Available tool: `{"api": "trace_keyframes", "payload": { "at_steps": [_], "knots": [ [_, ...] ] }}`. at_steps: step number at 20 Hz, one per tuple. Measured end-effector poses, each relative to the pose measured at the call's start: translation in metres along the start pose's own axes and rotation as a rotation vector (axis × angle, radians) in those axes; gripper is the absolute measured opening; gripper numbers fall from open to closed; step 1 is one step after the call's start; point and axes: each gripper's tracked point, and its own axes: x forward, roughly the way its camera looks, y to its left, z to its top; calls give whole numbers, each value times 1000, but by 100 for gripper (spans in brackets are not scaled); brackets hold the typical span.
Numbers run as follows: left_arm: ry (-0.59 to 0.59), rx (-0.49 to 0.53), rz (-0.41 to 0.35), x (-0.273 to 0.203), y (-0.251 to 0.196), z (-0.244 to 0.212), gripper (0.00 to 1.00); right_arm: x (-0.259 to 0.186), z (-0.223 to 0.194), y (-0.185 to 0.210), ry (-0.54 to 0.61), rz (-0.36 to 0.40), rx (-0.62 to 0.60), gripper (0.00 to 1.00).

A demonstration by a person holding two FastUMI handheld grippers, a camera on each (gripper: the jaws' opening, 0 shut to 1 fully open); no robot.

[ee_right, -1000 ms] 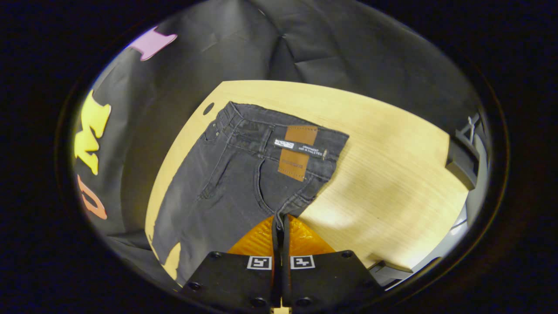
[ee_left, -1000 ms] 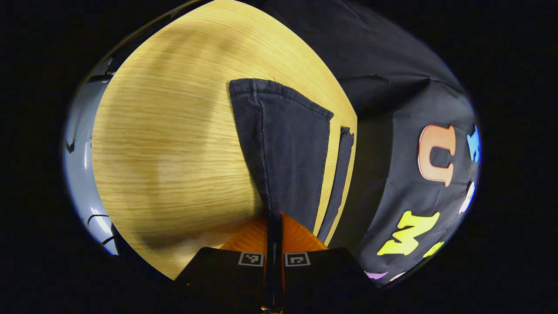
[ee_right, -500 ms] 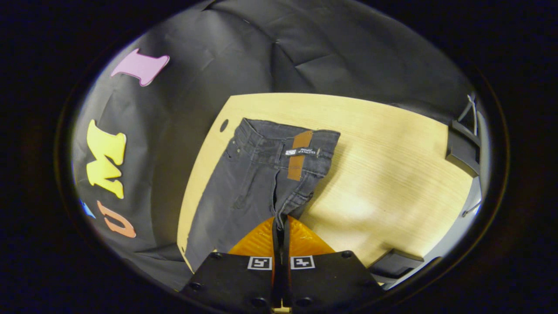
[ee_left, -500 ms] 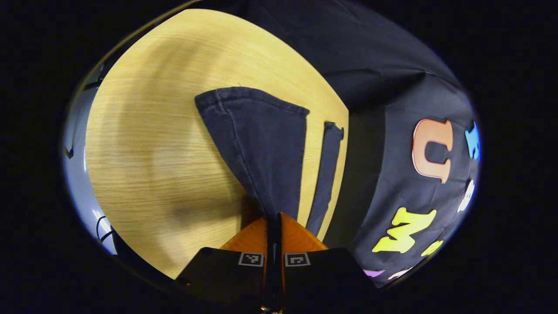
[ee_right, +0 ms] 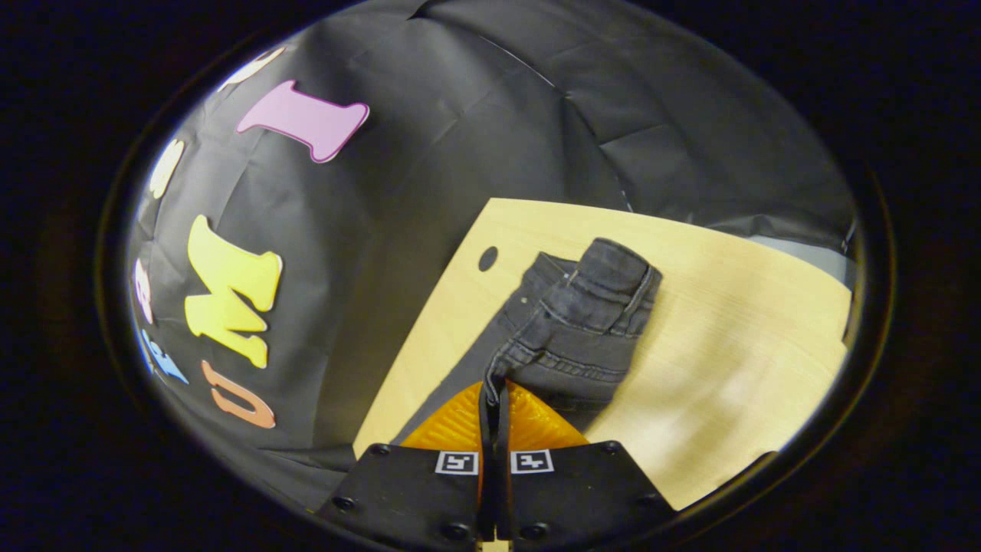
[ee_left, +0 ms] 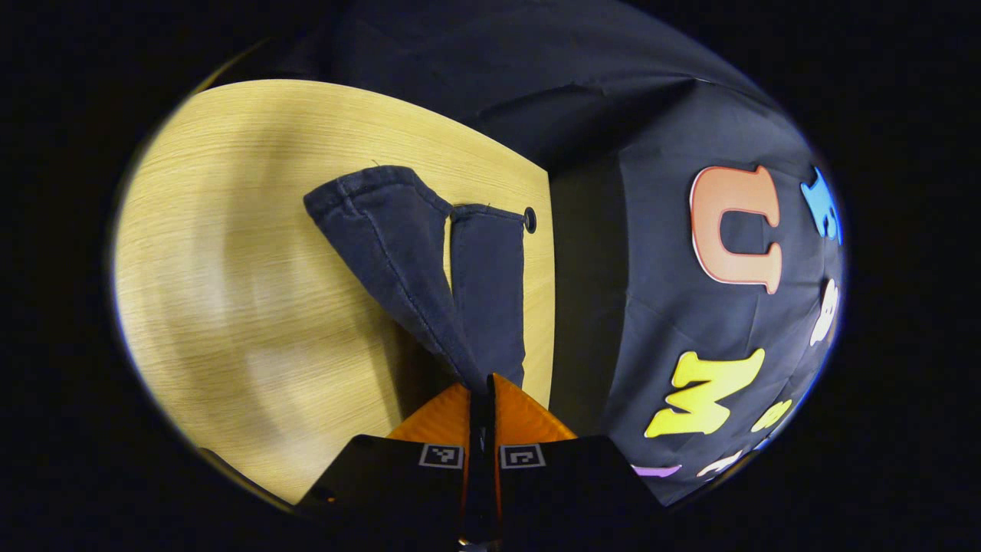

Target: Grasp the waist and the cuffs of the jeans and fold them to make the two legs overlap; first hold the waist and fold one-third of the jeans toward the cuffs, then hold the cuffs and fold the remaining one-third in the same direction to finish folding.

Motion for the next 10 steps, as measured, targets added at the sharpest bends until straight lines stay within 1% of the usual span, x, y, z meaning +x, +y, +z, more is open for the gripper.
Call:
{"api": "trace_keyframes", "payload": {
  "at_steps": [2,4,6,10],
  "knots": [
    [-3,6,47,25,-5,7,4,23,9,14,-11,15,-15,1],
    [-7,-7,73,47,-20,12,4,47,16,27,-21,20,-28,1],
    [-16,13,104,68,-34,16,4,71,23,35,-29,24,-24,1],
    [-28,85,116,116,-65,22,4,109,36,44,-39,11,-11,1]
  ]
}}
